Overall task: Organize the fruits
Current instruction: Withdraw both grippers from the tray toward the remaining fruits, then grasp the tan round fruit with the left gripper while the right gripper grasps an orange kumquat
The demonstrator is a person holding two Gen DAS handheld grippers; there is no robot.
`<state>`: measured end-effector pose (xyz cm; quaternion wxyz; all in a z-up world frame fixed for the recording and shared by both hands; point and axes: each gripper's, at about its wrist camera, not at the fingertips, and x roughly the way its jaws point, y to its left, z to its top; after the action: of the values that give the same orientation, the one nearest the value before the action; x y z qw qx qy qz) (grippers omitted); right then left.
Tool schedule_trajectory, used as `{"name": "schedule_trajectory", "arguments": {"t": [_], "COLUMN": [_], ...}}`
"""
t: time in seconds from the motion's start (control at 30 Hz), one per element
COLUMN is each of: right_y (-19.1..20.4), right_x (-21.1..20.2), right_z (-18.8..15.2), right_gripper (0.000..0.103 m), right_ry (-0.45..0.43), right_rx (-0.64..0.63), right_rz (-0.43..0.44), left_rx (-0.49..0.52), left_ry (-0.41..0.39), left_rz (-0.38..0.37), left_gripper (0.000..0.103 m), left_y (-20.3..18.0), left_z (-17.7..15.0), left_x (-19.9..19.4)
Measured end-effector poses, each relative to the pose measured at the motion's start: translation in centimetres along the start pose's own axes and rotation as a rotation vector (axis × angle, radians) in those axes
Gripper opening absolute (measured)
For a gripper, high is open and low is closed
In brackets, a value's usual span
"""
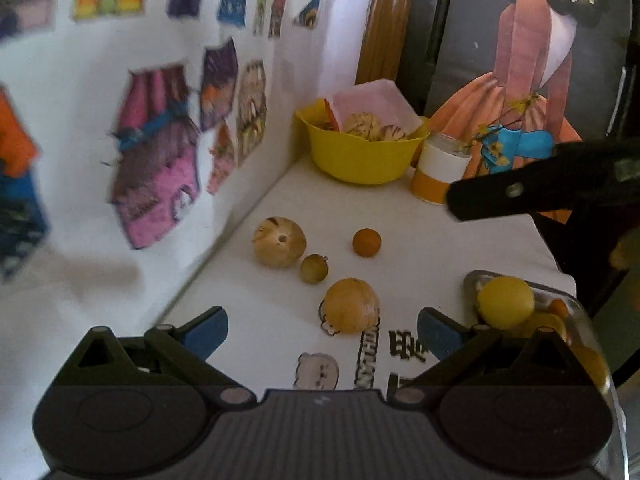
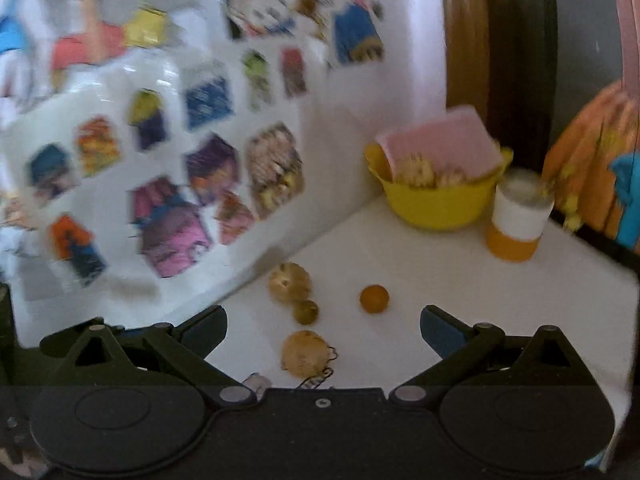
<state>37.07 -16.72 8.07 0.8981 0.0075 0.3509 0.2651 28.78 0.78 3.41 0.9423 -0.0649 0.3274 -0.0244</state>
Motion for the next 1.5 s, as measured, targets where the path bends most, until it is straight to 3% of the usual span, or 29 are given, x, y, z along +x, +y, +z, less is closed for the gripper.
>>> {"name": "schedule_trajectory", "arguments": {"t": [0.17,0.4,0.67,0.83,1.07,1.3,1.5], "right_y": [-3.4,-5.5,-4.4,-4.2,-3.6,-3.5,-3.6], "right_x": [5.1,10.9,13.8,14.6,15.3,14.0,9.9], "right_z": [-0.2,-0.5,-0.7,-0.6,-0.5,-1.0,-1.6], "right_gripper": [0.099,0.081,0.053,0.043,0.034,0.032,0.032], "right_ry": [-0.029,0.015,0.068,0.085,0.091,0.083,0.049], "right_rx": [0.105,0.157,0.071,0.055,0.021,0.032,0.02], "right_rz": [0.036,0.028,0.004,-0.011,-0.042,-0.018,0.013], "left_rx": [0.005,0.013,-0.001,-0.008,0.01,-0.02,-0.023], "left_ry": [0.007,0.029,0.047,0.045,0.062,0.078,0.107], "left_rz": [-0.026,-0.035,-0.074,-0.071,-0.075,-0.072,-0.033], "left_gripper": [0.103,0.101,0.083,0.076,0.049,0.047,0.047], "left_y": [-0.3,-0.6,-0.5,-0.6,-1.3,-0.9,-0.6], "left_z": [0.1,-0.1,-0.2,-0.2,0.2,-0.3,-1.2], "left_x": [3.9,7.4,8.6,8.8,9.3,8.3,6.4]}}
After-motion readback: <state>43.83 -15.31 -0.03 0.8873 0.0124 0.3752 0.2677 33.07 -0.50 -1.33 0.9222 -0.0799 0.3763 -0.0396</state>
